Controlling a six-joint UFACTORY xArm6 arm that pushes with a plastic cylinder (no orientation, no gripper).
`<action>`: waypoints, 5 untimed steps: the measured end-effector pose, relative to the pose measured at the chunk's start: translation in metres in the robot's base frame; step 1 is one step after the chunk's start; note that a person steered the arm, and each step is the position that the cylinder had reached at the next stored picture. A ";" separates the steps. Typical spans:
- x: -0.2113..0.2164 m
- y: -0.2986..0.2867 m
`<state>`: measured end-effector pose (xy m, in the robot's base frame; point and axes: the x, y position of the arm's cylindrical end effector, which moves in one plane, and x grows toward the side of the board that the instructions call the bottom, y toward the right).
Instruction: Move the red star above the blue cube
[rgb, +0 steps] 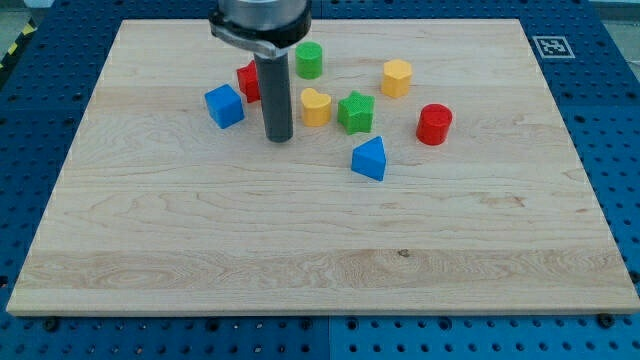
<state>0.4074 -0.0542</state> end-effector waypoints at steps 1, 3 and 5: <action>-0.024 0.000; -0.059 0.000; -0.073 -0.022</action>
<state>0.3345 -0.0759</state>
